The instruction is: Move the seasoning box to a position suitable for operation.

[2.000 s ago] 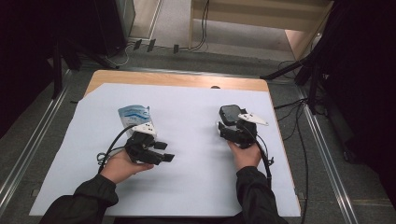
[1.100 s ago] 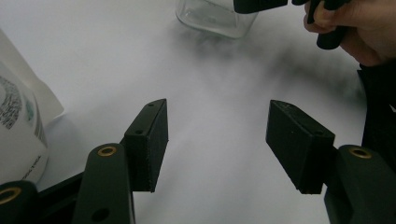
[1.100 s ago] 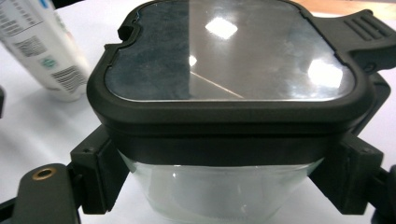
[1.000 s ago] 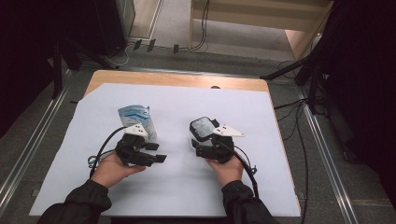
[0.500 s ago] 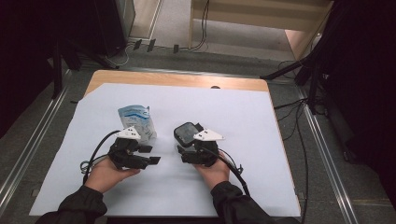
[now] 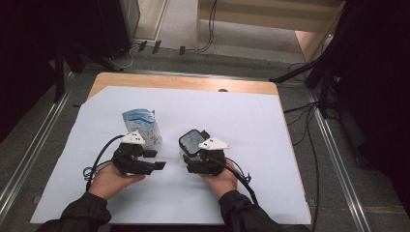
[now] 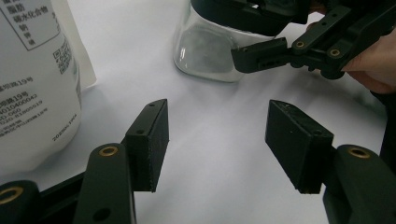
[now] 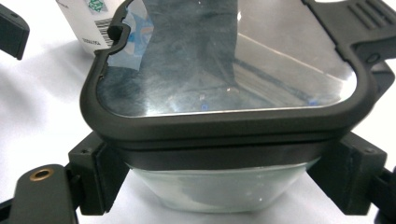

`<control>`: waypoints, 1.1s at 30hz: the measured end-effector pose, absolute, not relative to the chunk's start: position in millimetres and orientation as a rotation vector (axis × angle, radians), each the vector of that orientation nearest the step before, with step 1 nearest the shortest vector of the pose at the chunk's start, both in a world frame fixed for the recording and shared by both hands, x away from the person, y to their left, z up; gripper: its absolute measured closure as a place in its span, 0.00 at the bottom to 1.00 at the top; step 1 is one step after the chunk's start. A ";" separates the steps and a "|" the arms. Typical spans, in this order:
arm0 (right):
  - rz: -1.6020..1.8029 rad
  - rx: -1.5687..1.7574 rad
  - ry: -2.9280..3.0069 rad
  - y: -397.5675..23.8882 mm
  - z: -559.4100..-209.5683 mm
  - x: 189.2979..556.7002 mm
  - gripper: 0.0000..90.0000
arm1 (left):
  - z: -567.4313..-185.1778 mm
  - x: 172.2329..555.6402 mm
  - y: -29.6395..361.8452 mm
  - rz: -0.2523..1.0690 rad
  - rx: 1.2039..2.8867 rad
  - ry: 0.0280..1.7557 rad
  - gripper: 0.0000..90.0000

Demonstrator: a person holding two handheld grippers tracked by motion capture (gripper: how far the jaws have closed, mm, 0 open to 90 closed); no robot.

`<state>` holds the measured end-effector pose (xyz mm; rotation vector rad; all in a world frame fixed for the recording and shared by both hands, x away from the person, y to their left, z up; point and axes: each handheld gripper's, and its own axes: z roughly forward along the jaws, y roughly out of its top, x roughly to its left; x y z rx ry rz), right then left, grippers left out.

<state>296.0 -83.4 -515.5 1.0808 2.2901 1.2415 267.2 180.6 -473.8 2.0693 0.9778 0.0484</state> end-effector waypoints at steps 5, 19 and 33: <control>1.234 1.081 2.311 -84.8 -514.2 296.4 0.16 | -473.7 269.5 177.3 0.052 2.068 0.961 0.45; 1.303 1.117 2.360 -107.0 -496.7 288.2 0.17 | -473.7 277.1 166.8 0.062 2.064 0.930 0.45; 1.352 1.092 2.347 -167.9 -475.6 298.9 0.63 | -474.7 285.4 152.0 0.095 2.130 0.920 0.72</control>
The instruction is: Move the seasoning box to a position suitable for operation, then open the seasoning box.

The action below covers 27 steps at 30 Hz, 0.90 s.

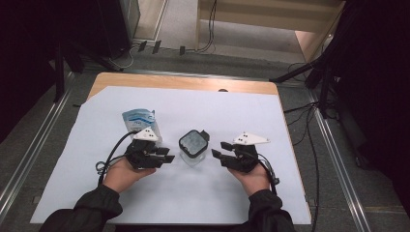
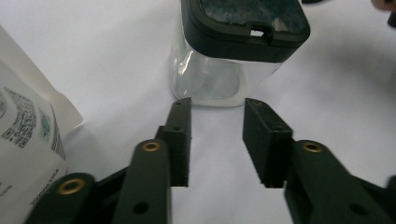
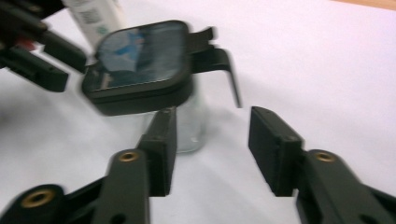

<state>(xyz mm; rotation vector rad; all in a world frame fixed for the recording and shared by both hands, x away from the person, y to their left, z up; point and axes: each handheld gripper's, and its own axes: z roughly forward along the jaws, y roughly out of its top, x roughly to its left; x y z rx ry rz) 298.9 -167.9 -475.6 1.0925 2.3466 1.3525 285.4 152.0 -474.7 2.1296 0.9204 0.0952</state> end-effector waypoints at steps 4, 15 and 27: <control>1.311 1.097 2.355 -173.4 -476.4 312.5 0.87 | -473.5 291.3 149.6 0.064 2.134 0.933 0.91; 1.347 1.057 2.420 -165.3 -479.9 334.1 1.00 | -475.3 302.0 143.3 0.067 2.105 0.960 1.00; 1.387 1.038 2.467 -150.4 -482.2 347.2 1.00 | -477.5 302.7 141.8 0.091 2.085 0.961 1.00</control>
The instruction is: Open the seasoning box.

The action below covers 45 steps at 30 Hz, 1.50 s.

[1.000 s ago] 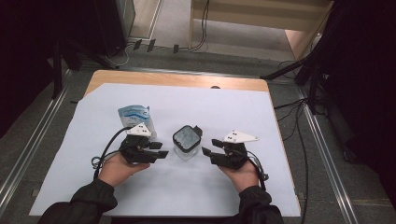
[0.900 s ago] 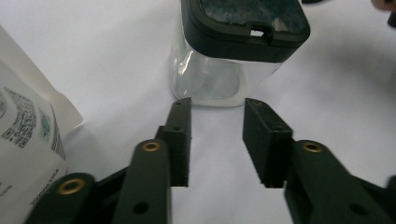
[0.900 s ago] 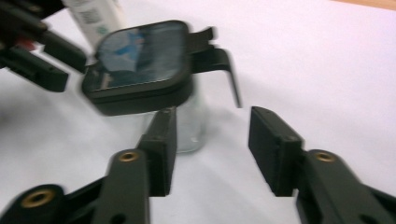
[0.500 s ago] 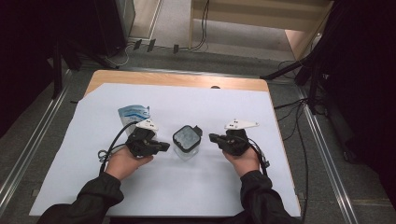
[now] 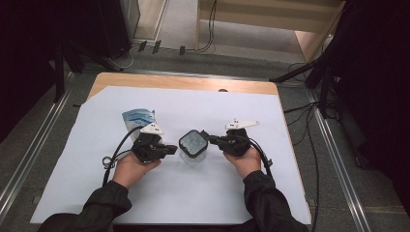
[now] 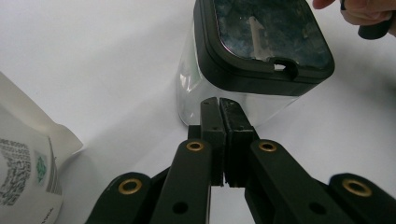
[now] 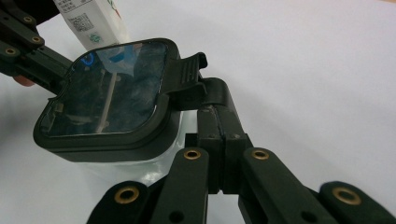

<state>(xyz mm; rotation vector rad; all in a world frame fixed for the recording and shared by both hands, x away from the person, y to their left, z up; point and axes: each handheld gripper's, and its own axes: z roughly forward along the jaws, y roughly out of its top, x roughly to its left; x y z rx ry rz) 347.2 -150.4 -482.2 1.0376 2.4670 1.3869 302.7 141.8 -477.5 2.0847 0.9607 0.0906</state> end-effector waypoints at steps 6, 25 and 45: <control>1.391 1.034 2.467 -148.9 -482.7 349.4 1.00 | -482.2 303.9 135.8 0.092 2.104 0.953 1.00; 1.371 1.017 2.490 -143.5 -482.5 341.9 1.00 | -487.7 304.6 131.3 0.067 2.128 0.942 1.00; 1.347 1.037 2.522 -154.2 -477.7 318.1 1.00 | -491.1 312.6 127.0 -0.002 2.113 0.936 1.00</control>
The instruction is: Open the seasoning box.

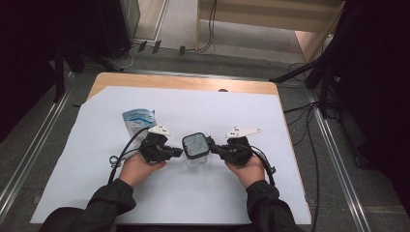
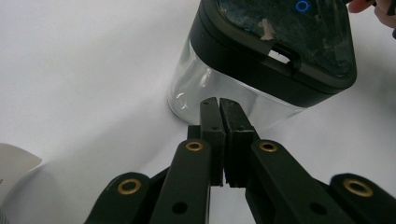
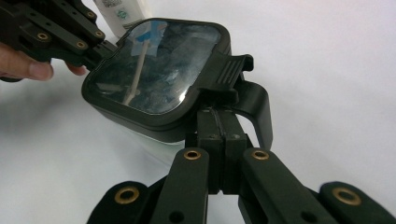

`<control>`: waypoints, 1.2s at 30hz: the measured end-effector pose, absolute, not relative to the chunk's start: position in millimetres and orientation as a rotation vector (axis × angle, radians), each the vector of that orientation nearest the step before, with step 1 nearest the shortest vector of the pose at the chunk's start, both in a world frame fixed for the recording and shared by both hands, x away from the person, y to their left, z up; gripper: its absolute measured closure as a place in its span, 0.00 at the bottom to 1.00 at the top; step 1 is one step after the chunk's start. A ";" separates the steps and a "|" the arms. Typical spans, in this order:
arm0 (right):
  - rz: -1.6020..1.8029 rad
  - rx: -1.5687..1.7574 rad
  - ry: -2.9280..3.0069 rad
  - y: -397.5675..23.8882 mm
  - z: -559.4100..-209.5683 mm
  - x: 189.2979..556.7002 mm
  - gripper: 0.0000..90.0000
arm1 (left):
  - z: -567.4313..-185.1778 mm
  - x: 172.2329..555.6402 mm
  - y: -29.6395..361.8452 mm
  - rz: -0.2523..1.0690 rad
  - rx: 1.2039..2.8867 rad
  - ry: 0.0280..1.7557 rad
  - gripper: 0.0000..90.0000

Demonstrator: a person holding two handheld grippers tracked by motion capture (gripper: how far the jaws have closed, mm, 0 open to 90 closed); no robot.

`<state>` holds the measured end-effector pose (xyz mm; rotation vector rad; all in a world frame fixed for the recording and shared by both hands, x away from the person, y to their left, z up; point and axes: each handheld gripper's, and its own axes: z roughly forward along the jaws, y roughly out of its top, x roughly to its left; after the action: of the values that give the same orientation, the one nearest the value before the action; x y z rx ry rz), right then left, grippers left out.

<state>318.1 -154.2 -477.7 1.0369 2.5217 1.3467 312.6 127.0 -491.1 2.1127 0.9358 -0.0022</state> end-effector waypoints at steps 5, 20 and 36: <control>1.350 1.053 2.518 -156.7 -477.6 313.2 1.00 | -491.7 315.7 125.5 -0.003 2.109 0.931 0.99; 1.338 1.074 2.529 -162.5 -479.2 303.3 1.00 | -489.0 325.4 125.4 0.008 2.106 0.866 0.95; 1.336 1.099 2.459 -183.5 -474.8 304.7 1.00 | -467.6 317.2 139.2 0.019 2.065 0.751 0.36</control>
<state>304.7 -183.5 -474.8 1.0995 2.4594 1.3364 317.2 139.2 -467.6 2.0654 0.7507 0.0188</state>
